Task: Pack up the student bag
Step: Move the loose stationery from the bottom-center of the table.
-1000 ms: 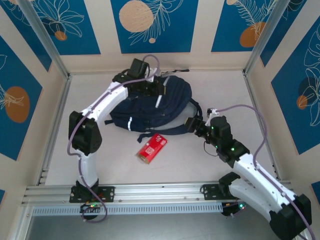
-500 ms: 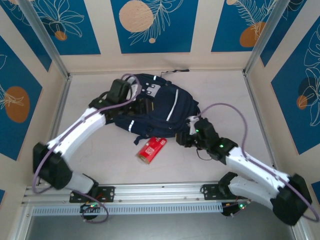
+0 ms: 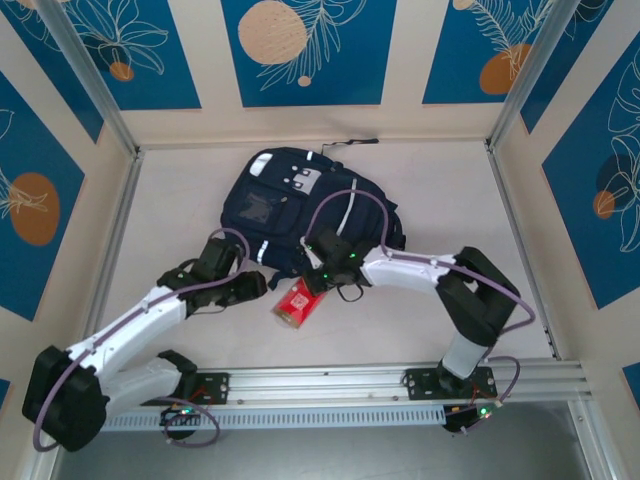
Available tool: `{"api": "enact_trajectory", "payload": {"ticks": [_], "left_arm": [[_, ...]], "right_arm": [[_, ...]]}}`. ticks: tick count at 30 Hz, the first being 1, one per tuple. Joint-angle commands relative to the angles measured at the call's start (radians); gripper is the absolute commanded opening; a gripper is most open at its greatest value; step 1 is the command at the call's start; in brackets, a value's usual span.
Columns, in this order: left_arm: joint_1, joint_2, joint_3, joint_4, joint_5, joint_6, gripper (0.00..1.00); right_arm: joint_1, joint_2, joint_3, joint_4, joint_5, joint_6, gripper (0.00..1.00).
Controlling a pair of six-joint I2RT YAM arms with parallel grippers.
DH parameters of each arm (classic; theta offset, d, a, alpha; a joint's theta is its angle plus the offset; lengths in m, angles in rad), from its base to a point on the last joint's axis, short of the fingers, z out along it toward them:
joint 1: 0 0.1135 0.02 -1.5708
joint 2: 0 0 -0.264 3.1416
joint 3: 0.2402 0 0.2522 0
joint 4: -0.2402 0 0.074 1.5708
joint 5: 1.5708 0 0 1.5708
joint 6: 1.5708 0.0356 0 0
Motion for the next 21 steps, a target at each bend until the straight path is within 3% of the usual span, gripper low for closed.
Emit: {"api": "enact_trajectory", "payload": {"ticks": [1, 8, 15, 21], "left_arm": [[0.011, -0.053, -0.027, -0.021, -0.082, -0.035, 0.59], [0.012, -0.059, -0.114, 0.061, 0.031, -0.055, 0.59], [0.011, 0.004, -0.117, 0.103, 0.115, -0.011, 0.59], [0.011, 0.039, -0.121, 0.111, 0.160, -0.011, 0.59]], "right_arm": [[0.022, 0.050, 0.030, -0.080, 0.041, -0.029, 0.00], [0.064, 0.084, -0.016, -0.097, 0.177, 0.024, 0.00], [0.118, 0.030, -0.087, -0.090, 0.102, 0.119, 0.01], [0.127, -0.036, -0.104, -0.049, -0.047, 0.181, 0.10]]}}
